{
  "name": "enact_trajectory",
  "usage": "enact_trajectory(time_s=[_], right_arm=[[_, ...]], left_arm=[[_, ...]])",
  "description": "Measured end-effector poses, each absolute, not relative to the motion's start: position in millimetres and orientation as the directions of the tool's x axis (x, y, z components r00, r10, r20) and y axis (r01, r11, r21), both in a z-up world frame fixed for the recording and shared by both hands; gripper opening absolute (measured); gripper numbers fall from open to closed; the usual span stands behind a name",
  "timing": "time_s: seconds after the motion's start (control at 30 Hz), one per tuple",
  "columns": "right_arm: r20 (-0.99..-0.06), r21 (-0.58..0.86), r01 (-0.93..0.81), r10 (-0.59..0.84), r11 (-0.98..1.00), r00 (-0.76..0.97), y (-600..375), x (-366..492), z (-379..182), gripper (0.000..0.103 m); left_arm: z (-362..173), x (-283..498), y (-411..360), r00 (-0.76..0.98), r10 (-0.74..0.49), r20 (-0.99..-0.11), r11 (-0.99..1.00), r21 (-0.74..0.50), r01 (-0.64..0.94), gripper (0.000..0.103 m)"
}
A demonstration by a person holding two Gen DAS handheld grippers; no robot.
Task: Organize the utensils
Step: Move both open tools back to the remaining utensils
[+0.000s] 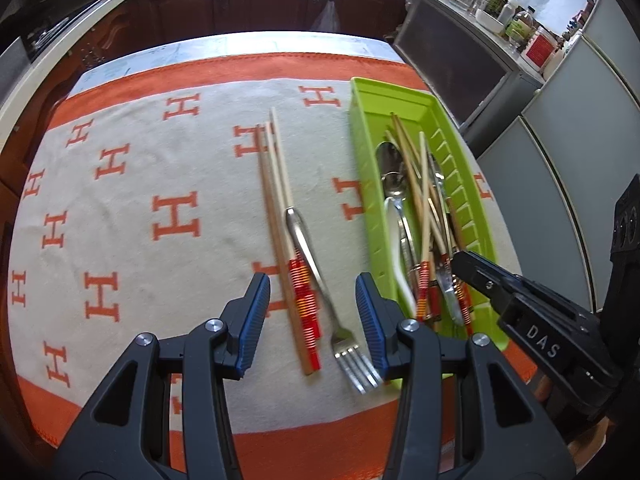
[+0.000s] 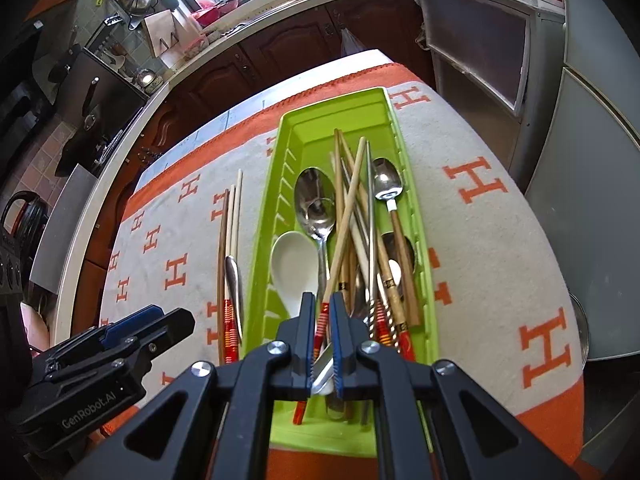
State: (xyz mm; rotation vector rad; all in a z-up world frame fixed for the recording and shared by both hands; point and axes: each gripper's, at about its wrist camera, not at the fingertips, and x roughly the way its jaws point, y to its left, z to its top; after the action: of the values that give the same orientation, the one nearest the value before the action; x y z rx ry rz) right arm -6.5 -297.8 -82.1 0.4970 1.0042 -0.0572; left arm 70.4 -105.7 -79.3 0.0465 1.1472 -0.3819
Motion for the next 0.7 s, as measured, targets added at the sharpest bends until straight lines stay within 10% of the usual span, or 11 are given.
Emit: enact_trajectory(time_s=[0.7], right_arm=[[-0.822,0.379,0.136,0.266,0.915,0.503,-235,29,-72,0.007]], left_arm=[[-82,85,-12,0.420,-0.179,-0.890,0.980,-0.122,0.160,0.041]])
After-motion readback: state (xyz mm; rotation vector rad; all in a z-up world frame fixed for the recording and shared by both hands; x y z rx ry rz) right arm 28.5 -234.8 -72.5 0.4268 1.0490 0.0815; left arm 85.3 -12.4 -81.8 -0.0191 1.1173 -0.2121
